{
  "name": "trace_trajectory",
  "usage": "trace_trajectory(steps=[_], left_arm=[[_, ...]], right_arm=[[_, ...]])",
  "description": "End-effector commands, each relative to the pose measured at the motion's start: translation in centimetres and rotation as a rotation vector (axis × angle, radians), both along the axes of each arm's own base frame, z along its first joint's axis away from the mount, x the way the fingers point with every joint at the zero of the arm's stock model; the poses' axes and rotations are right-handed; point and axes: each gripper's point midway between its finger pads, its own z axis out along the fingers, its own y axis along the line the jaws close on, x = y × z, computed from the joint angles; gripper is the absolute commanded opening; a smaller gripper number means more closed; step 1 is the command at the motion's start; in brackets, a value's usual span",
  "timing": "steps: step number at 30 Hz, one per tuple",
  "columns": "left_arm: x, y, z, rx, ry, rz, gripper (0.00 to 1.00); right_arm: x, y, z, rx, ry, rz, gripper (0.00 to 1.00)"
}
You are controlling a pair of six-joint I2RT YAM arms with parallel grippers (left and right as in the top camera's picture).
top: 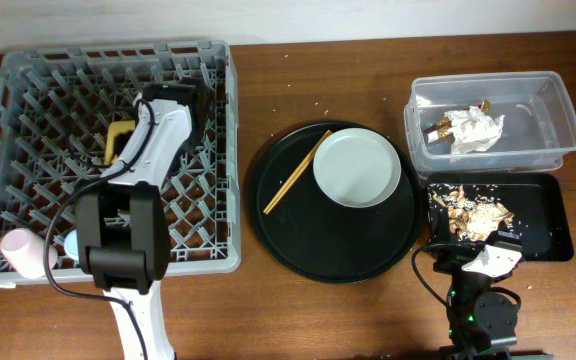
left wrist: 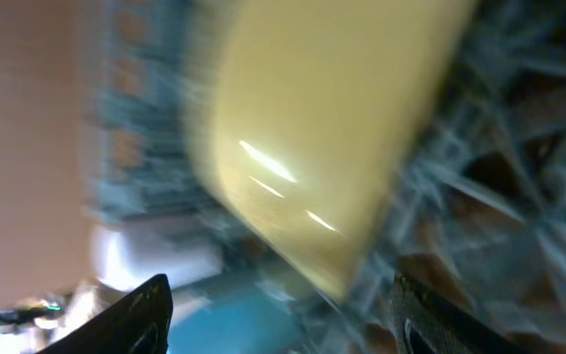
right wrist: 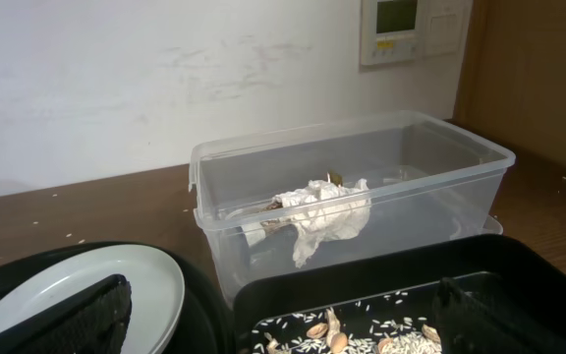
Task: Sort waste into correct bins and load items into the dishwasher rack
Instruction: 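Carry the yellow bowl into the rack and release it, then grasp one wooden chopstick on the black tray with the left gripper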
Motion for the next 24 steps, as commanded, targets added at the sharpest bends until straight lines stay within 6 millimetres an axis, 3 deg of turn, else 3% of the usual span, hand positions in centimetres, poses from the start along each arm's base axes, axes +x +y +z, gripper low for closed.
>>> trace_trajectory(steps=[1,5,10,11,14,16,19,22,24], left_arm=[[-0.3,-8.4,-0.9,-0.557,0.050,-0.071,0.68],[1.0,-19.5,2.5,-0.922,0.036,-0.497,0.52],[1.8,-28.4,2.3,-0.879,0.034,-0.901,0.52],[1.7,-29.4,1.6,-0.878,0.040,-0.927,0.52],[2.1,-30.6,-2.6,-0.868,0.090,-0.926,0.37],[2.2,-30.4,-5.6,-0.867,0.139,-0.900,0.37],[2.1,-30.3,-7.6,-0.863,0.177,-0.895,0.37],[1.4,-30.1,-11.1,-0.862,0.250,-0.875,0.37],[0.8,-30.7,-11.9,-0.906,0.276,-0.872,0.37]], right_arm=[[0.0,-0.1,-0.3,0.003,0.002,-0.004,0.99],[0.0,-0.1,-0.3,0.003,0.002,-0.004,0.98],[0.0,-0.1,-0.3,0.003,0.002,-0.004,0.98],[0.0,-0.1,-0.3,0.003,0.002,-0.004,0.98],[0.0,-0.1,-0.3,0.003,0.002,-0.004,0.98],[0.0,-0.1,-0.3,0.003,0.002,-0.004,0.98],[0.0,-0.1,-0.3,0.003,0.002,-0.004,0.98],[0.0,-0.1,-0.3,0.003,0.002,-0.004,0.98],[0.0,-0.1,-0.3,0.003,0.002,-0.004,0.99]])
